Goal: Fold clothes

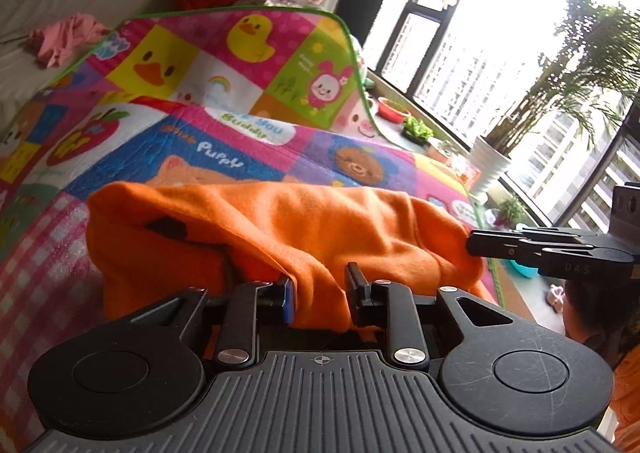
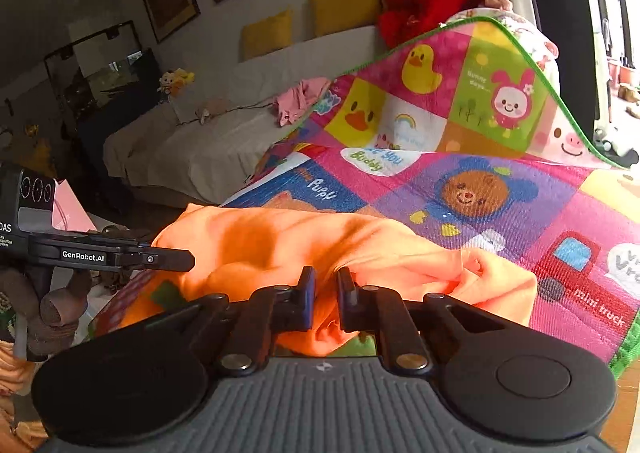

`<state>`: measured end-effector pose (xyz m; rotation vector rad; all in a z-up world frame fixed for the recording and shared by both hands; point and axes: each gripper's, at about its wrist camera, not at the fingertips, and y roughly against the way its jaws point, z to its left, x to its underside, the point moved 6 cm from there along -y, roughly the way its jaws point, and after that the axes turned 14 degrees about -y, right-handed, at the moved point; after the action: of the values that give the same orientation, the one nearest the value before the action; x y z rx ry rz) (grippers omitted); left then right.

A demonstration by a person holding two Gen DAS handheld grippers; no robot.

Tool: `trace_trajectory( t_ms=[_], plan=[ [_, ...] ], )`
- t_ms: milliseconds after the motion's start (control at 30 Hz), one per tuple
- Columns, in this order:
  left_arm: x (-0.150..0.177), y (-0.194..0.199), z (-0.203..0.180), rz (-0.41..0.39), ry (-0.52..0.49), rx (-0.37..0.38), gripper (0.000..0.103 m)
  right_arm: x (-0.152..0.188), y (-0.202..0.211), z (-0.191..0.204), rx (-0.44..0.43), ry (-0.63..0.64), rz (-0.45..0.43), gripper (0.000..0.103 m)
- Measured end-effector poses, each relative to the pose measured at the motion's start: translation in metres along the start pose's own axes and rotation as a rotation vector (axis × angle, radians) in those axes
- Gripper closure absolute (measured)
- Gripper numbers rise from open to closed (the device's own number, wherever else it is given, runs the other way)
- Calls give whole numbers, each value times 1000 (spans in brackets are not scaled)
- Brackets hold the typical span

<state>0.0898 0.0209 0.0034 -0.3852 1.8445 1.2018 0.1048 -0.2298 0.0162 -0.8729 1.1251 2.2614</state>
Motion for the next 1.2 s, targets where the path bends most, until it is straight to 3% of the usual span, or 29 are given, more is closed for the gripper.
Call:
trace_trajectory(
  t_ms=[167,233,267,300,367,433,467,533,567,600,733,900,1100,1200],
  plan=[
    [18,-8,3,47,31,-24,75,19,8,-1,20,-21,11,92],
    [23,-12,10,58,67,-23,69,18,8,-7,27,-54,-1,90],
    [25,-14,13,56,91,-16,64,17,7,-10,29,-72,-7,78],
    [26,-16,17,54,115,-9,56,15,4,-14,30,-86,-15,59],
    [26,-19,22,49,150,1,47,11,-6,-20,32,-108,-31,51],
    [21,-21,23,39,161,4,48,9,-22,-24,15,-141,-17,51],
    [18,-22,23,34,166,5,50,9,-31,-25,5,-158,-12,52],
    [12,-23,24,25,177,8,67,8,-46,-20,-6,-151,-4,74],
    [6,-19,21,11,157,11,74,6,-48,-15,-11,-137,-9,92],
    [-1,-11,15,-12,123,10,74,3,-47,-8,-19,-123,-16,95],
    [-16,26,-9,-91,32,14,77,-9,-6,20,-65,-28,-101,95],
    [5,45,-32,-69,-18,40,77,6,46,32,-81,21,-117,95],
    [62,12,-33,127,-4,19,77,75,27,3,0,-25,87,95],
    [70,8,-33,147,-10,13,75,101,18,-5,26,-9,147,95]
  ],
)
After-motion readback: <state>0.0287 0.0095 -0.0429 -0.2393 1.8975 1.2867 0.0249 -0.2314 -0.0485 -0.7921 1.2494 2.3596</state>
